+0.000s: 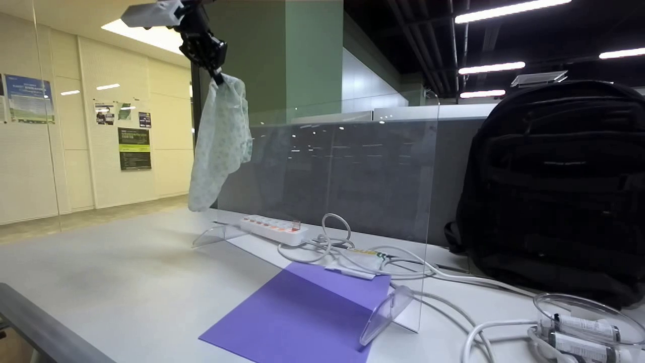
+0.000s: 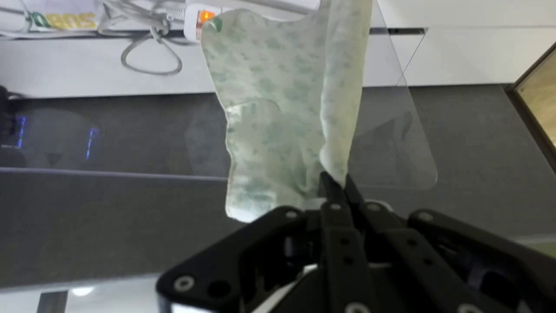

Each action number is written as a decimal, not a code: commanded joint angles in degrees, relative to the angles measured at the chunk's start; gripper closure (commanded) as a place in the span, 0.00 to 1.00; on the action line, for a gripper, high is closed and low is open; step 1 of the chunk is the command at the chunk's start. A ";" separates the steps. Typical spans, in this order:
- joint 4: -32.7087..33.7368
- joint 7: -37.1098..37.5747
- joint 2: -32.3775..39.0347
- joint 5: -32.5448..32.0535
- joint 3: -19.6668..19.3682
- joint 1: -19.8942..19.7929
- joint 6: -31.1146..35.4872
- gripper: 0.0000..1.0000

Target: Hang the white cloth on the glass panel

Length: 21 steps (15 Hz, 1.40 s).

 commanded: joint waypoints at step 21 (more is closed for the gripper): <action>4.82 9.51 -1.88 -5.08 5.23 -18.79 5.26 1.00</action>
